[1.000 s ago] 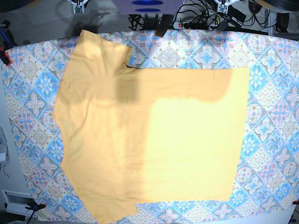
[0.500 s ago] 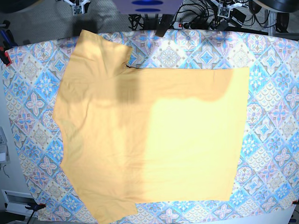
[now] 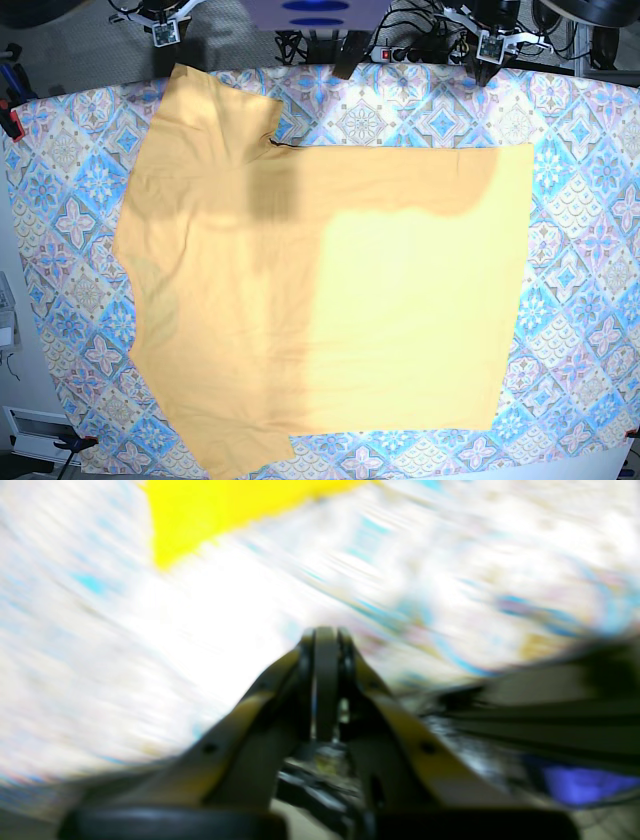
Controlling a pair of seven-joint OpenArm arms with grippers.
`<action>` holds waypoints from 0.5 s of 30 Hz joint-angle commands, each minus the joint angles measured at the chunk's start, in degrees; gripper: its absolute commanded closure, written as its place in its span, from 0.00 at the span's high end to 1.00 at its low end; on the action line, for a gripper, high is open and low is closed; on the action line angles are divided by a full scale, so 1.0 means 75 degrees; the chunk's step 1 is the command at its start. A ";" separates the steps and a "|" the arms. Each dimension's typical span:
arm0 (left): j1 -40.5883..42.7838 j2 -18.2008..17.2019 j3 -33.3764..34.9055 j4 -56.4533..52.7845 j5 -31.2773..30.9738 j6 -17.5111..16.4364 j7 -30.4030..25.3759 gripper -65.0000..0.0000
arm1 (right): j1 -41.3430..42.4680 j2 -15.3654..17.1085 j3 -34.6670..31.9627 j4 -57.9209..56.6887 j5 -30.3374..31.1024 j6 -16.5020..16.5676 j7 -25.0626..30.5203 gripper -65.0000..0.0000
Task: Fold the T-shirt properly
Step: 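Lower both grippers toward the shoulder corners of the yellow T-shirt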
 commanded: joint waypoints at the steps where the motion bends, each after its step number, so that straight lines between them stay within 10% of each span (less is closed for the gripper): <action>1: 0.0079 -0.0004 -0.0105 0.0209 0.0410 0.0004 -0.0175 0.00 | -0.0132 0.0022 0.0028 0.0160 -0.0382 -0.0015 0.0130 0.00; 9: -0.0495 -0.0004 -0.0492 0.0432 0.1793 0.0004 0.0106 0.00 | -0.0085 -0.0013 0.0016 0.0945 -0.2046 -0.0015 0.0118 0.00; 15: -0.0882 0.0008 -0.0456 0.0443 0.0445 0.0004 0.0762 0.00 | -0.0038 -0.0013 0.0016 0.1191 -0.2128 -0.0015 -0.0433 0.00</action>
